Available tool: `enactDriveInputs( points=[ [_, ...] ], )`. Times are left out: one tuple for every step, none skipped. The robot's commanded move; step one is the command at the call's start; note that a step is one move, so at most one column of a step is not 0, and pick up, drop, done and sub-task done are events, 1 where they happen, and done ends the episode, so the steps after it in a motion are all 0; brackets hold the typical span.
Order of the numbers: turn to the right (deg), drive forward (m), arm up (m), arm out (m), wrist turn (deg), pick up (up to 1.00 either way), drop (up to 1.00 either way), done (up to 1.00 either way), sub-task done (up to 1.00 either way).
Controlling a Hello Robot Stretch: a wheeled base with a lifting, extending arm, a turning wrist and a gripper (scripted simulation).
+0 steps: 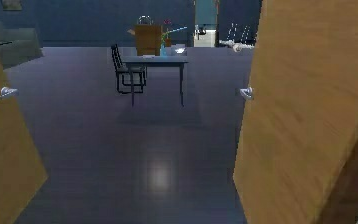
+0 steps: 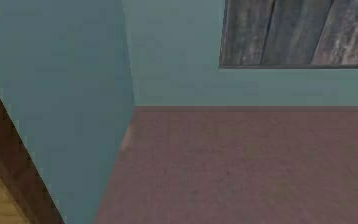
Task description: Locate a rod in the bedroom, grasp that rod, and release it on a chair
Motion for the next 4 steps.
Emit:
enactDriveInputs(
  points=[
    [0.0,0.25,0.0,0.0,0.0,0.0,0.0,0.0,0.0],
    [0.0,1.0,0.0,0.0,0.0,0.0,0.0,0.0,0.0],
    [0.0,0.45,0.0,0.0,0.0,0.0,0.0,0.0,0.0],
    [39.0,0.0,0.0,0.0,0.0,0.0,0.0,0.0,0.0]
  ],
)
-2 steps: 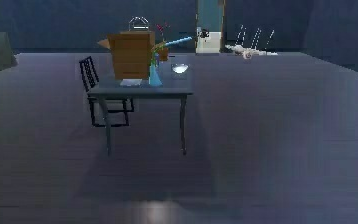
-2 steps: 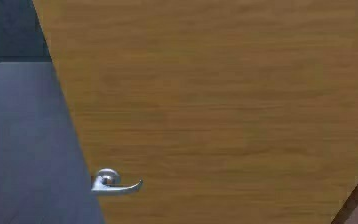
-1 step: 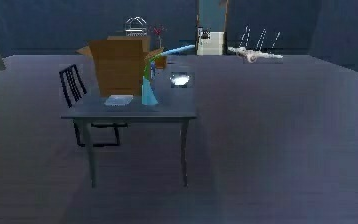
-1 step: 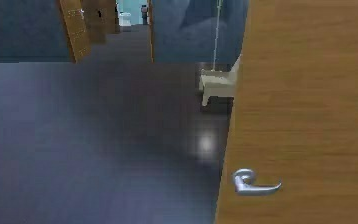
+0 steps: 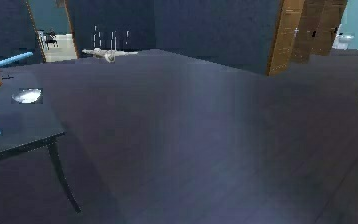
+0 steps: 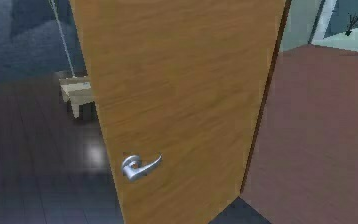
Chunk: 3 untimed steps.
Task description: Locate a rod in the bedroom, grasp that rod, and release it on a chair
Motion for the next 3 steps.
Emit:
enactDriveInputs(
  points=[
    [0.0,0.4,0.0,0.0,0.0,0.0,0.0,0.0,0.0],
    [36.0,0.0,0.0,0.0,0.0,0.0,0.0,0.0,0.0],
    [0.0,1.0,0.0,0.0,0.0,0.0,0.0,0.0,0.0]
  ],
)
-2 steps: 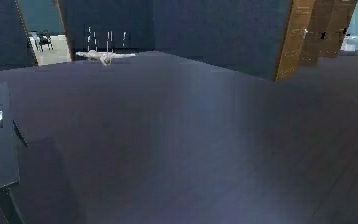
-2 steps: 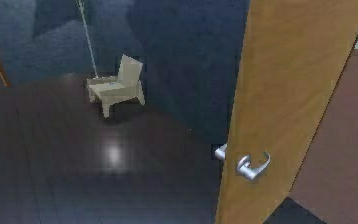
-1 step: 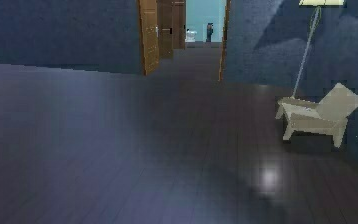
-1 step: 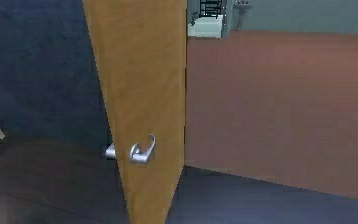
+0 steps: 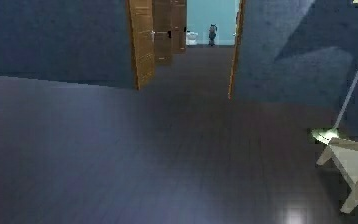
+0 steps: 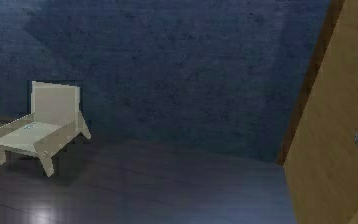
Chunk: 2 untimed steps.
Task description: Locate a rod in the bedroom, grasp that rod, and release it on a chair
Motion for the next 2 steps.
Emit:
enactDriveInputs(
  points=[
    [3.0,0.0,0.0,0.0,0.0,0.0,0.0,0.0,0.0],
    [0.0,1.0,0.0,0.0,0.0,0.0,0.0,0.0,0.0]
  ],
)
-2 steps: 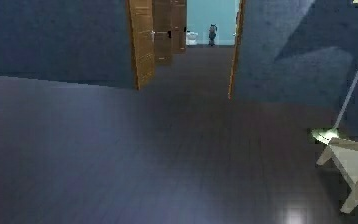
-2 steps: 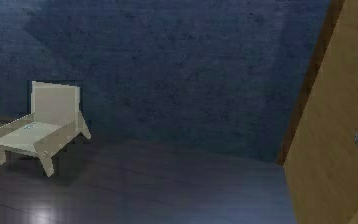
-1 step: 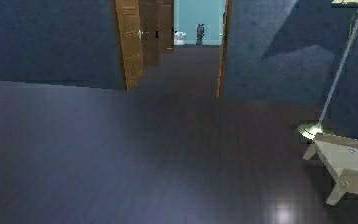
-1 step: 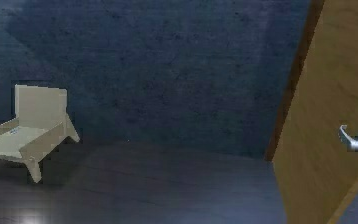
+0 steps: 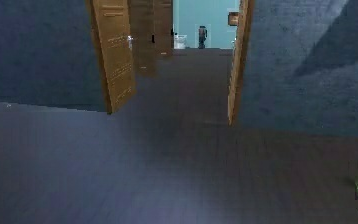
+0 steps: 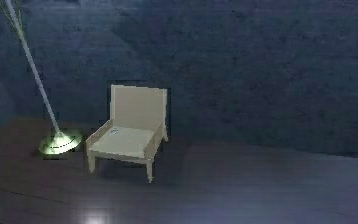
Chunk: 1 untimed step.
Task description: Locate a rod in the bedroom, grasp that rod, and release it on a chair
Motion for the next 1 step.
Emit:
enactDriveInputs(
  points=[
    [0.0,1.0,0.0,0.0,0.0,0.0,0.0,0.0,0.0]
  ],
)
